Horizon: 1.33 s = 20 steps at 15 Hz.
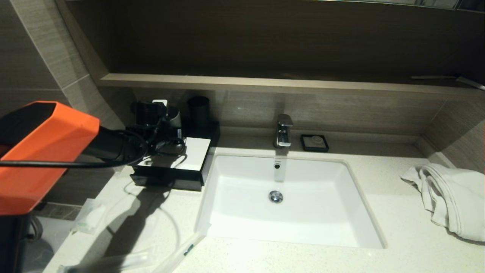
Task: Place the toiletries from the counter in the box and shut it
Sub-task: Place the cup on the storage box
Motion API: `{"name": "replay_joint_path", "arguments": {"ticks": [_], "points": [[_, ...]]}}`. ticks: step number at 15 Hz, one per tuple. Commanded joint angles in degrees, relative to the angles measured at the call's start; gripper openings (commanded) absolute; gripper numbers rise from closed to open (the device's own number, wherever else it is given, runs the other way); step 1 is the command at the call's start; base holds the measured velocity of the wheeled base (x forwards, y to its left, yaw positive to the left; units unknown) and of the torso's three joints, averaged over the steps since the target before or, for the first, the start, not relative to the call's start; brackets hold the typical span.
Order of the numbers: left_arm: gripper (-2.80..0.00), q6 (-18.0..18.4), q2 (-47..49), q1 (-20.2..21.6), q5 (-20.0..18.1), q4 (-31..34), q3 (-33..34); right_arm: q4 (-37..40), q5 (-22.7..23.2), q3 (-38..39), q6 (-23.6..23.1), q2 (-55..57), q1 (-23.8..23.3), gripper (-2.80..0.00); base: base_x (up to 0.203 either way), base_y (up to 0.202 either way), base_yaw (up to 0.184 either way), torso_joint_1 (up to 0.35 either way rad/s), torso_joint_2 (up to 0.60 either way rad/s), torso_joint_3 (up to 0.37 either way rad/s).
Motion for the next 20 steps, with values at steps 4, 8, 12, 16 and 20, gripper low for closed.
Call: {"name": "replay_joint_path", "arguments": {"ticks": [4,8,12,16,20], "points": [[-2.80,-0.10,1.44,0.02,0.06,0.33,-1.76,-0.01,-0.01,0.00,0.01,0.00,0.00,-2.80,0.000,0.000,0.000,0.000,0.00,0.000],[-2.80,-1.13,2.19,0.02,0.10,1.47,-4.32,-0.01,-0.01,0.00,0.01,0.00,-0.08,-2.80,0.000,0.000,0.000,0.000,0.00,0.000],[-2.80,-1.86,2.84,0.11,0.15,3.32,-6.85,-0.01,-0.01,0.00,0.01,0.00,0.00,-2.80,0.000,0.000,0.000,0.000,0.00,0.000],[-2.80,-1.86,3.36,0.55,0.22,3.41,-7.57,-0.01,-0.01,0.00,0.01,0.00,0.00,-2.80,0.000,0.000,0.000,0.000,0.00,0.000],[-2.80,-1.86,3.60,0.90,0.15,3.32,-7.65,-0.01,0.08,0.00,0.01,0.00,0.00,-2.80,0.000,0.000,0.000,0.000,0.00,0.000]]}}
